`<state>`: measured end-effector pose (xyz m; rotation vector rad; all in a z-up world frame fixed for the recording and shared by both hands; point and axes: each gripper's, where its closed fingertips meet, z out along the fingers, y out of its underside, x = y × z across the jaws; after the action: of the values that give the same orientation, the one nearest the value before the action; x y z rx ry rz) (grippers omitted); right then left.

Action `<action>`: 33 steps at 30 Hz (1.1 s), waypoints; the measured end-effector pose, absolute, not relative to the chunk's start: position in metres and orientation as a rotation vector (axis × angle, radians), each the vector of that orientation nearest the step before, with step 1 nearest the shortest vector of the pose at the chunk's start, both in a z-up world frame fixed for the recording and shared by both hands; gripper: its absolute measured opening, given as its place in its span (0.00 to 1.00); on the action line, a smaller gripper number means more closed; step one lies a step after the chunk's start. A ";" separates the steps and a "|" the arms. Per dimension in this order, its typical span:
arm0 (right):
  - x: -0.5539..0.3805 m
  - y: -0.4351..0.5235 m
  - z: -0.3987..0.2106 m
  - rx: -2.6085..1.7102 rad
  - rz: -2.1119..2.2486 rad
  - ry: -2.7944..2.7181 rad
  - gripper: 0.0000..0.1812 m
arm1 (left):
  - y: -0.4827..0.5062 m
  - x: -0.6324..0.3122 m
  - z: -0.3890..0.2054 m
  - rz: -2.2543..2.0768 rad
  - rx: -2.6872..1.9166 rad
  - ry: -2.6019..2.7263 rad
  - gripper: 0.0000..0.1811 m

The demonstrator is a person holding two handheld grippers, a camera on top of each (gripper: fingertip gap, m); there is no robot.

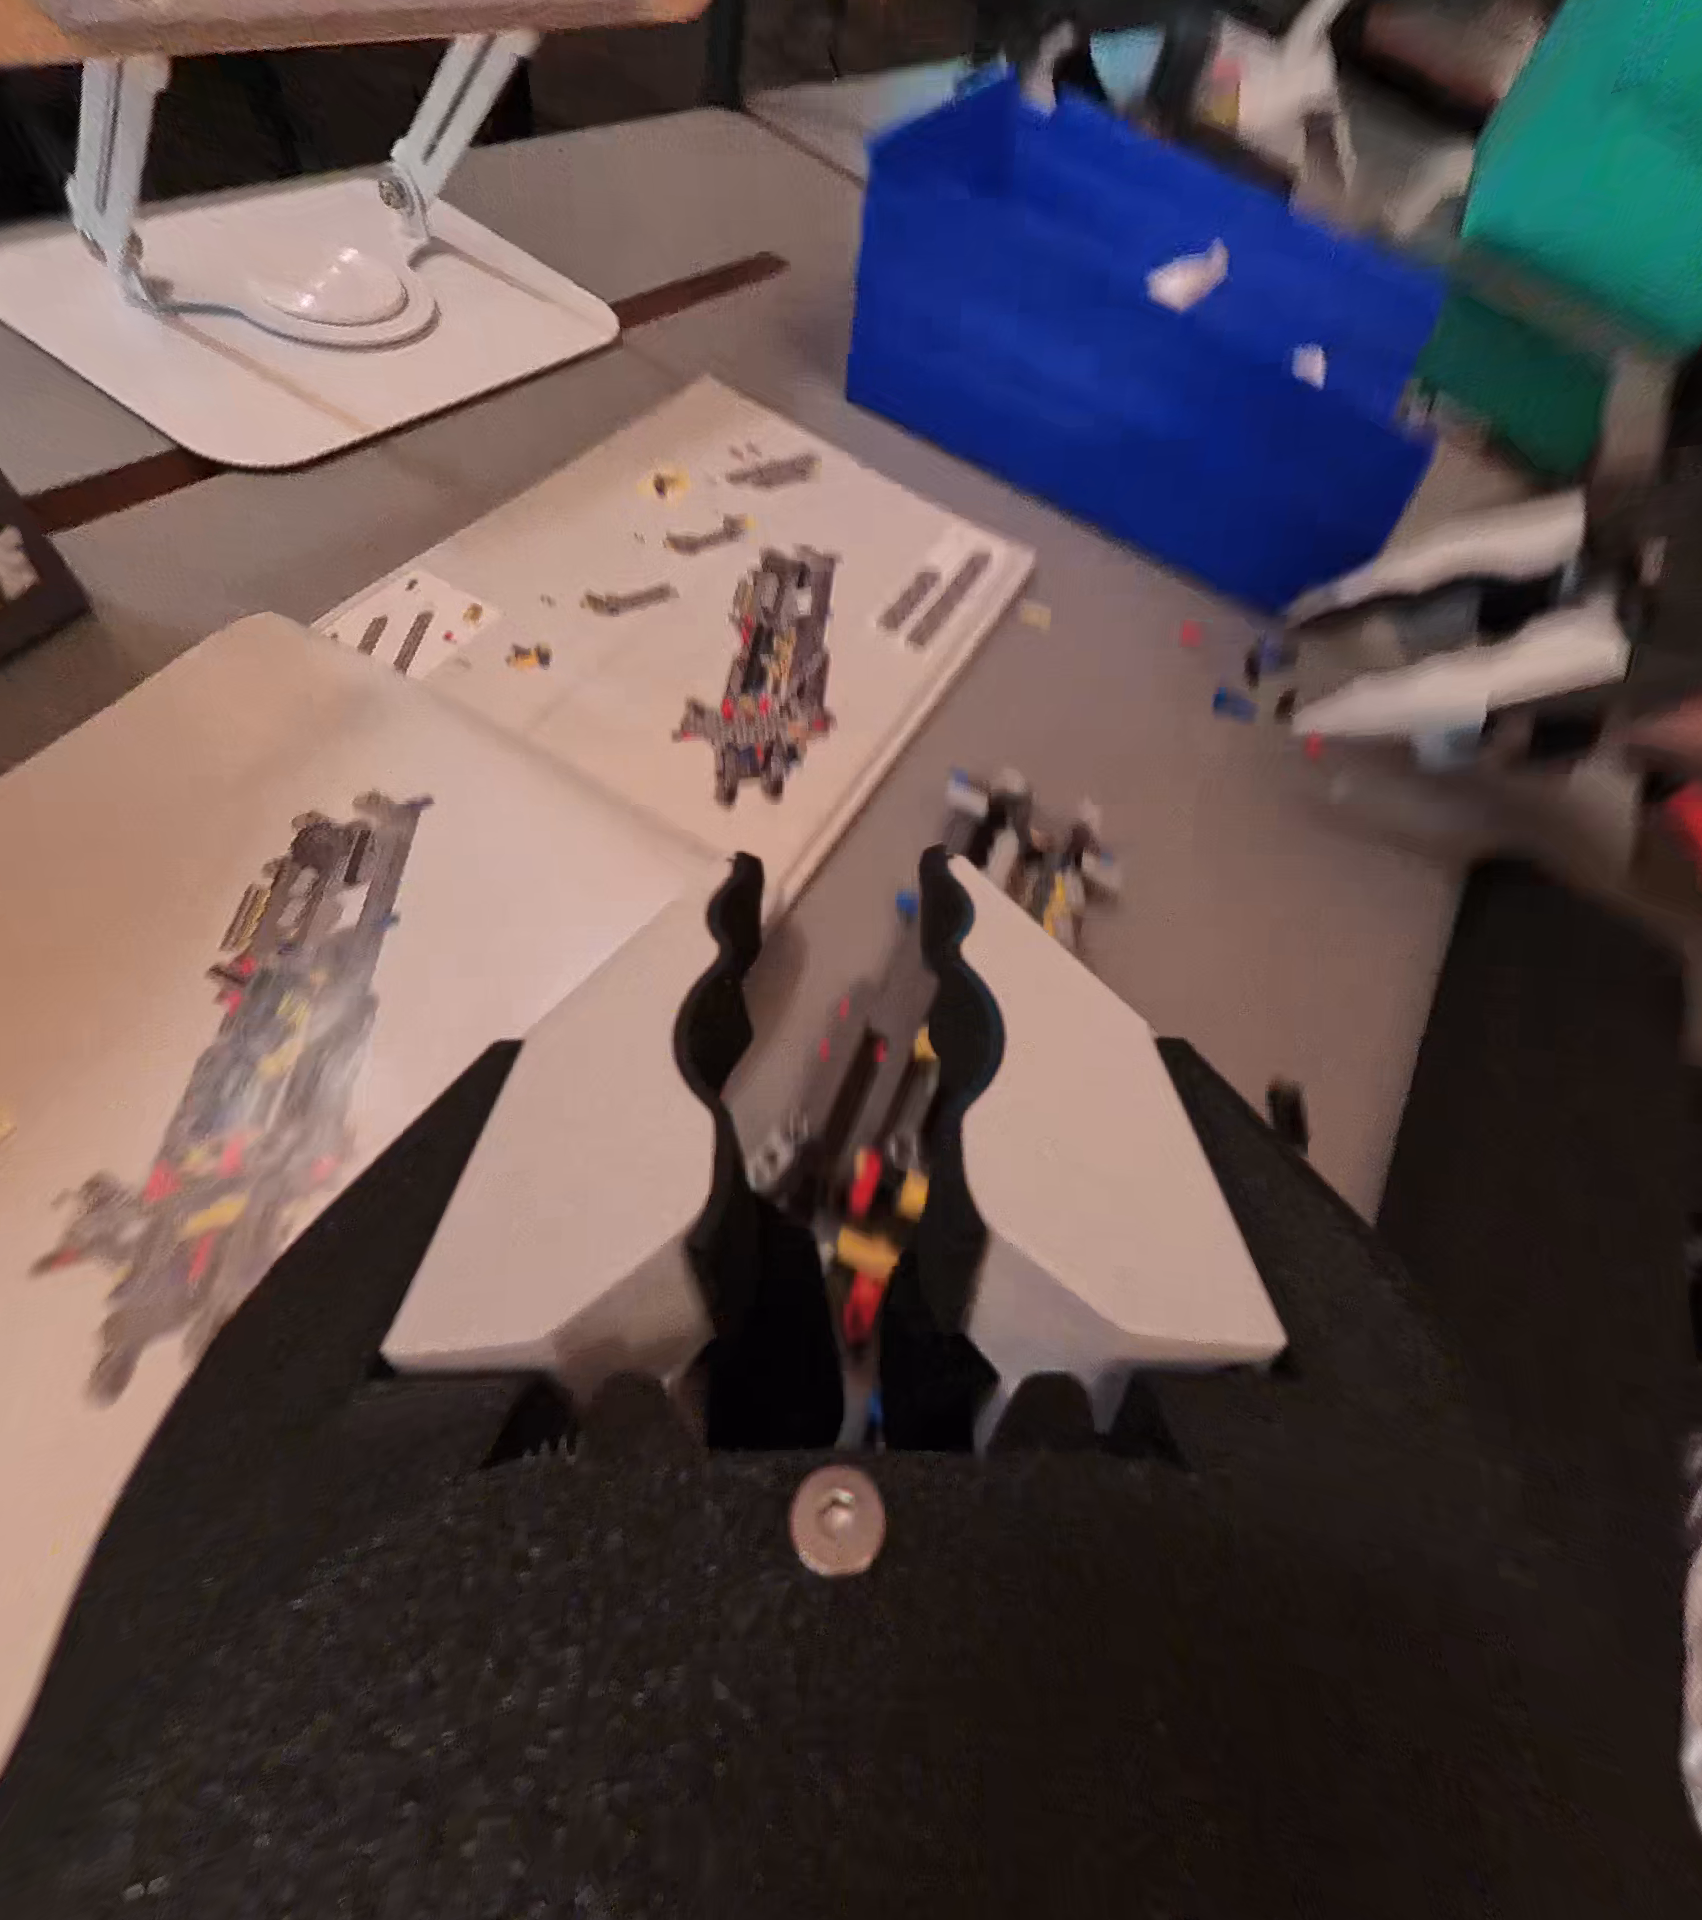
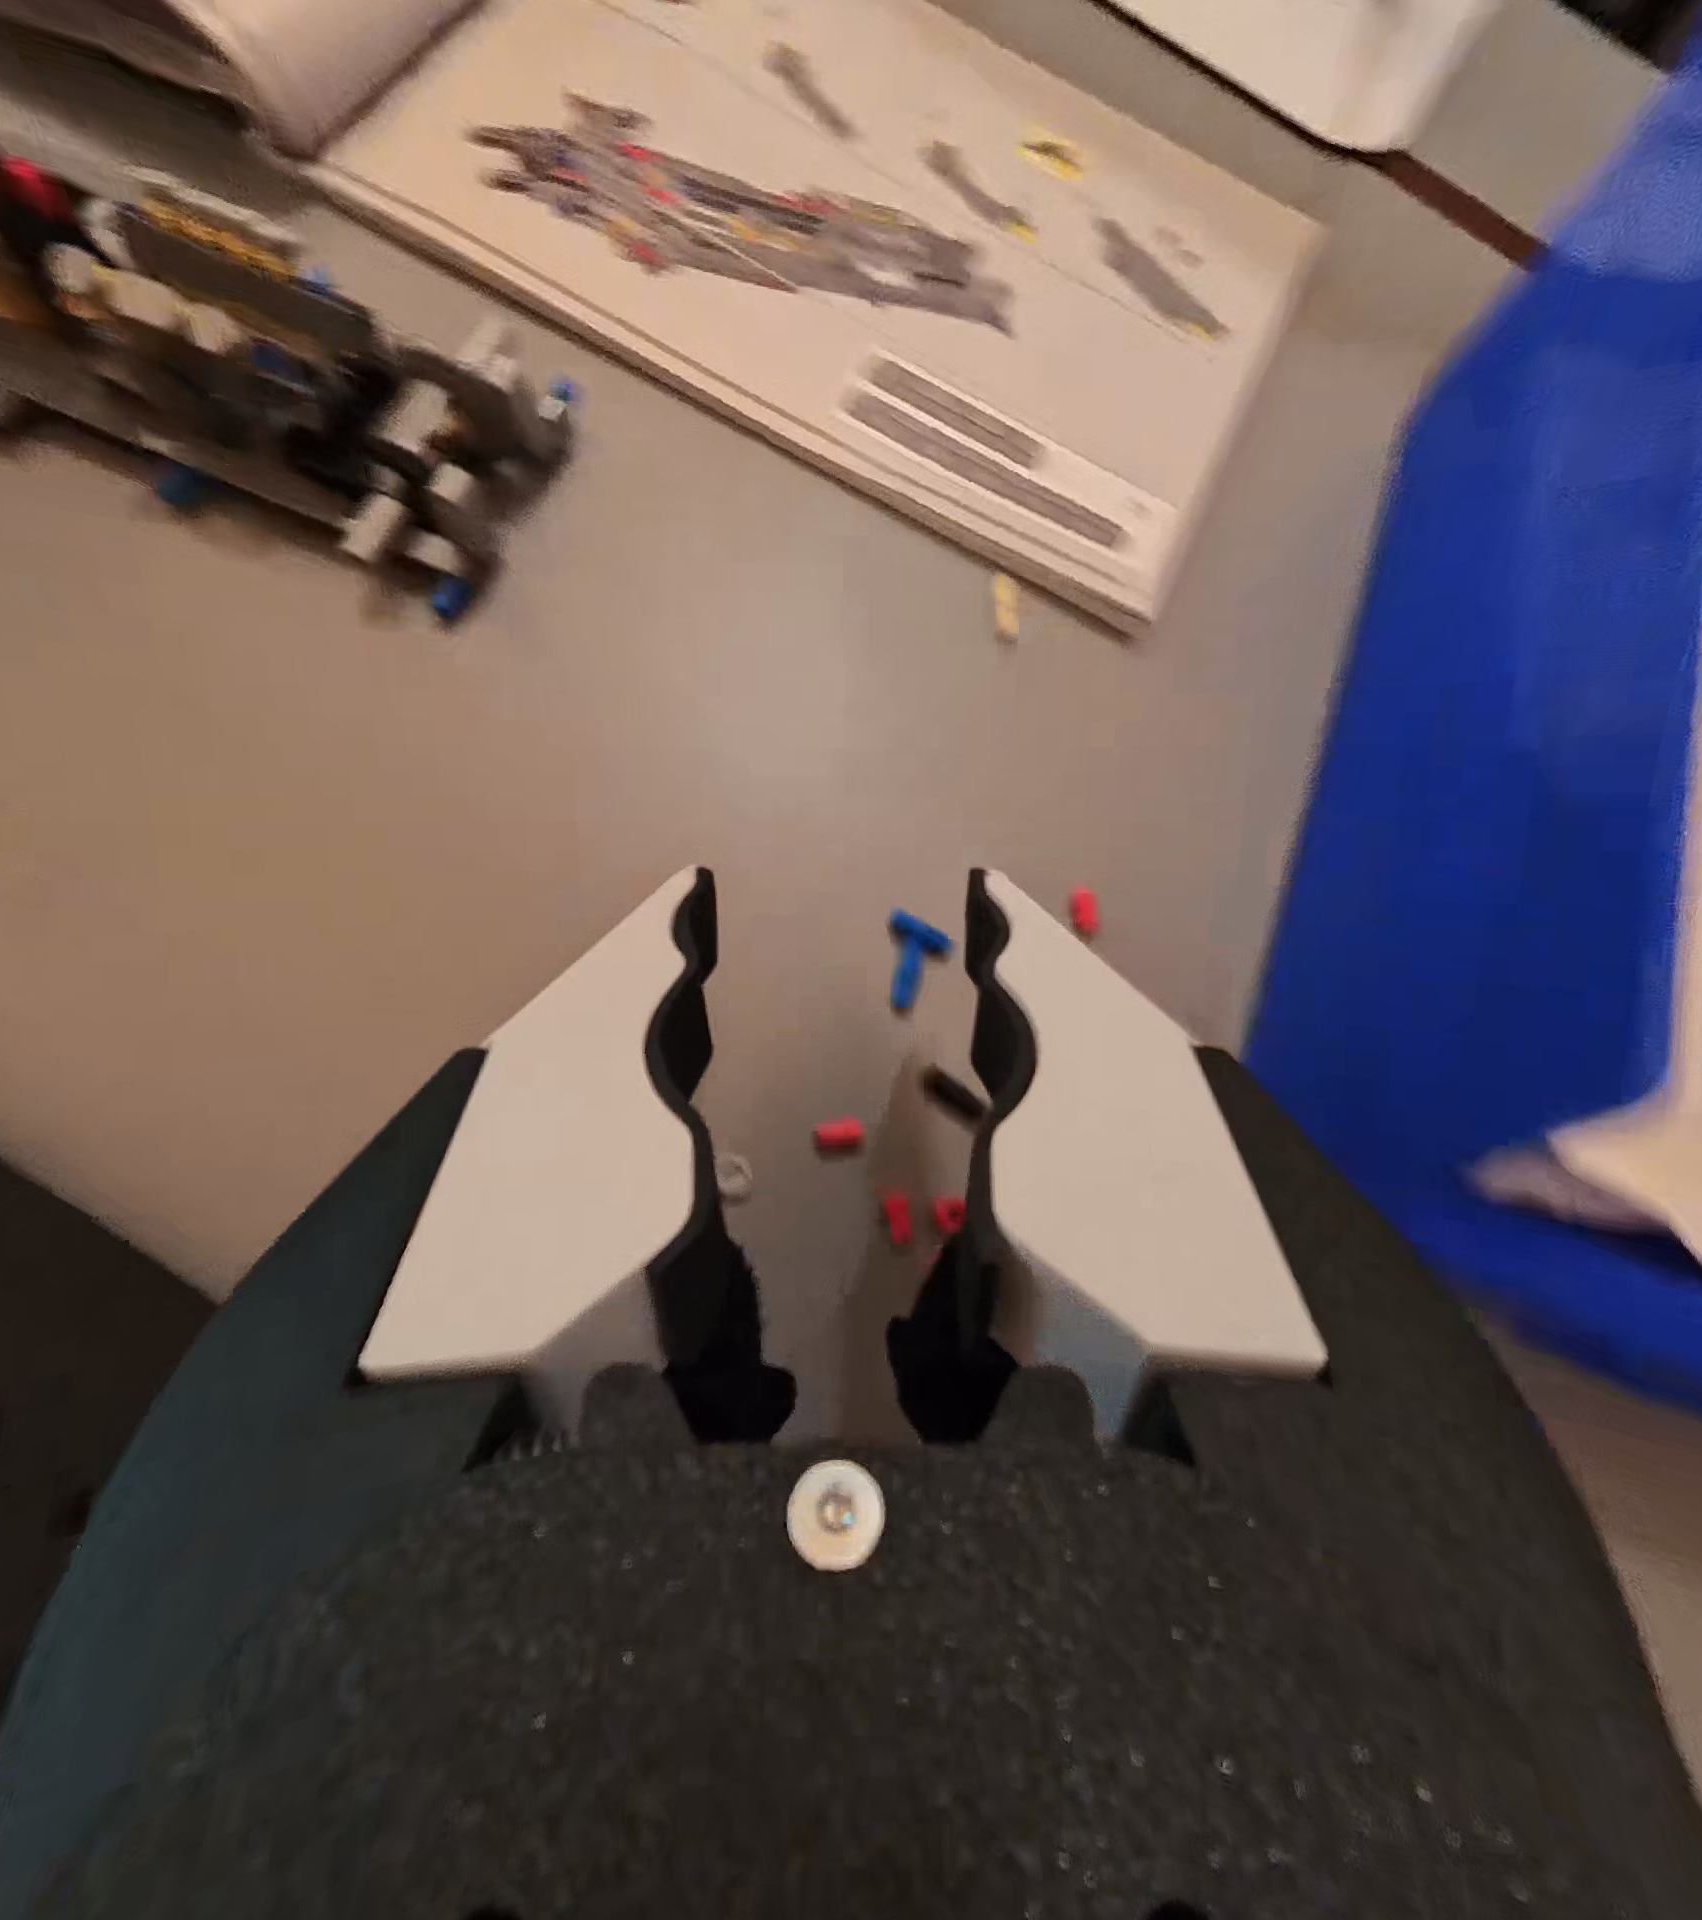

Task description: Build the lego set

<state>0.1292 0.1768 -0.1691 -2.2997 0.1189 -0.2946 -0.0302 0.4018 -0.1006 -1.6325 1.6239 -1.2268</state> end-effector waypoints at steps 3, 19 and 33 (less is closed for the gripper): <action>0.142 0.147 -0.167 -2.199 -0.298 0.292 0.26 | 0.416 0.012 -0.102 -1.439 -1.711 1.547 0.21; 0.143 0.168 -0.198 -2.273 -0.201 0.413 0.13 | 0.454 -0.001 -0.091 -1.623 -1.624 1.310 0.16; 0.152 0.175 -0.205 -2.354 -0.204 0.428 0.08 | 0.437 0.005 -0.115 -1.390 -1.562 1.510 0.15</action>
<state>0.1518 0.1754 -0.2052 -2.3537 0.4280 -0.2040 0.0052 0.4367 -0.1147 -1.5619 1.5105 -1.3901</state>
